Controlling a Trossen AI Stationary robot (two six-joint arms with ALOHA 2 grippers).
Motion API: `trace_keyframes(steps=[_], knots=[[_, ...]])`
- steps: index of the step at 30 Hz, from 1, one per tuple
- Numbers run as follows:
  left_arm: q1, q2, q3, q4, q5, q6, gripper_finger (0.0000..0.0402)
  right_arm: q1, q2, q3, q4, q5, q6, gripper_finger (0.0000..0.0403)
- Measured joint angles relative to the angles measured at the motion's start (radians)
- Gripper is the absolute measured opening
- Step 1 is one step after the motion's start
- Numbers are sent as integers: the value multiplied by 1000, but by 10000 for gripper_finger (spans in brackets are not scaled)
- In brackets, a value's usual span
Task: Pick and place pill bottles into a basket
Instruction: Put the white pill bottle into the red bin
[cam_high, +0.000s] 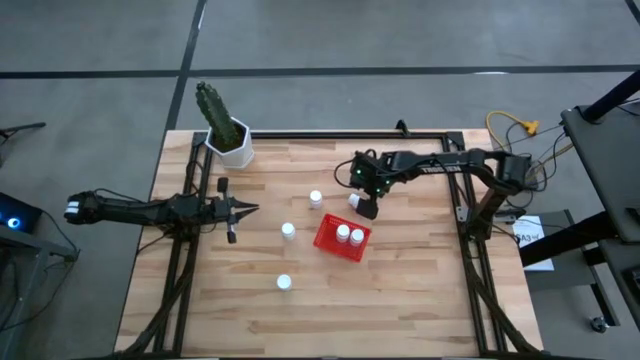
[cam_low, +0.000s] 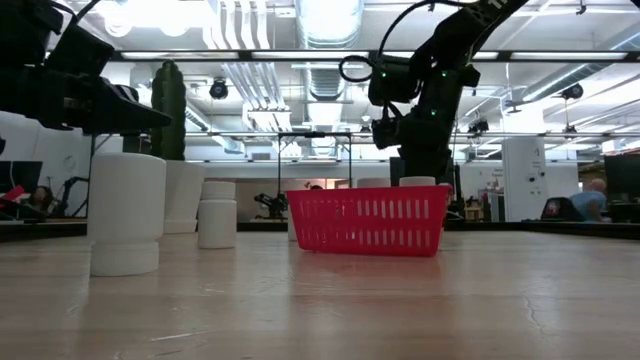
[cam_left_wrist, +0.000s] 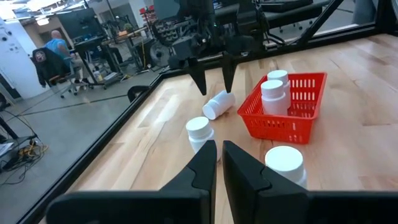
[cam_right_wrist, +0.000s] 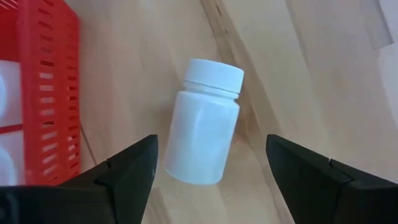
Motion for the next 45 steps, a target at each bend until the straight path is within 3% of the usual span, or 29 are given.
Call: trace_keyframes(steps=[23,45], knots=[[0,1,0,0,1,-1,10,5,2,-19,62,-9,-4,282],[0,1,0,1,1,-3,10,5,2,-123,203,-9,4,281]])
